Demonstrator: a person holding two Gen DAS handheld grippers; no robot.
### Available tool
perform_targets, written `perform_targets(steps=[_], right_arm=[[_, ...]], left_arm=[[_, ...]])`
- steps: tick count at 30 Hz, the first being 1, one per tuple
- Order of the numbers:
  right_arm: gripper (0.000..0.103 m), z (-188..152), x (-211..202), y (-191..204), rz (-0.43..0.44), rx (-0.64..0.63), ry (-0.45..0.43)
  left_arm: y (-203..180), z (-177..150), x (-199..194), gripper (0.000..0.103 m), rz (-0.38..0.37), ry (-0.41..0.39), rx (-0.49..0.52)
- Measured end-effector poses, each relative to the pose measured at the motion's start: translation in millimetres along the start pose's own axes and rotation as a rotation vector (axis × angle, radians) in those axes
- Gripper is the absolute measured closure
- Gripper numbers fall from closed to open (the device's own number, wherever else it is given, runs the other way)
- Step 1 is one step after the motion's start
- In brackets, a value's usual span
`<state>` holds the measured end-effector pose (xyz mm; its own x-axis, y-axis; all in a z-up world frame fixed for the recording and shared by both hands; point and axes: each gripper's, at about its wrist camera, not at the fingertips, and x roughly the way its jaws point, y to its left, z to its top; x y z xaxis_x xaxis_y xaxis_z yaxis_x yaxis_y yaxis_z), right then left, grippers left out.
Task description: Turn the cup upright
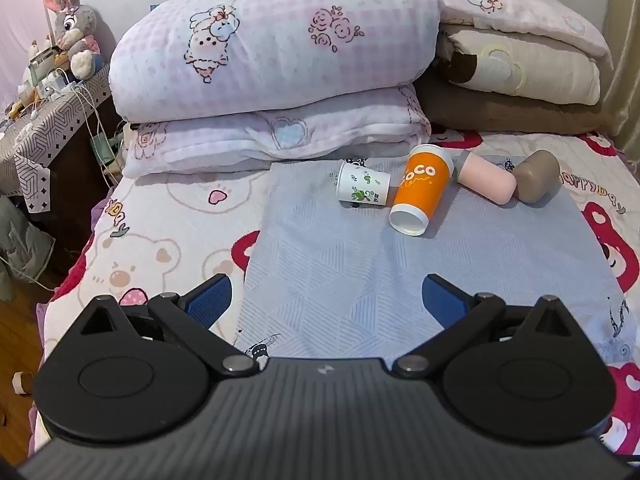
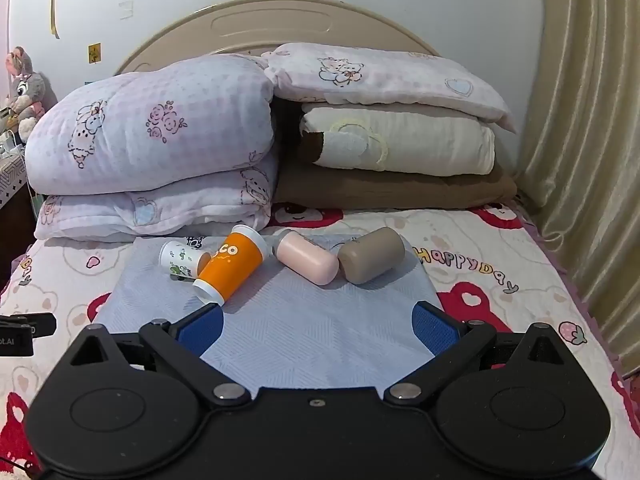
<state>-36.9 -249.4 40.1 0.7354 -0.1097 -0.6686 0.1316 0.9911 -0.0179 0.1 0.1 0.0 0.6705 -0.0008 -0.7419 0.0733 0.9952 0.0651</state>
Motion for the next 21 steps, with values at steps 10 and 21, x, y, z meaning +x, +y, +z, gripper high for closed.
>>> perform_targets(steps=[10, 21], right_arm=[[0.001, 1.1, 0.3, -1.3, -0.01, -0.008, 0.005], [0.001, 0.7, 4.8, -3.5, -0.024, -0.008, 0.014]], left_arm=[[-0.5, 0.5, -0.7, 0.0, -0.011, 0.004, -0.01], [-8.0, -3.9, 0.4, 0.0, -0.013, -0.005, 0.025]])
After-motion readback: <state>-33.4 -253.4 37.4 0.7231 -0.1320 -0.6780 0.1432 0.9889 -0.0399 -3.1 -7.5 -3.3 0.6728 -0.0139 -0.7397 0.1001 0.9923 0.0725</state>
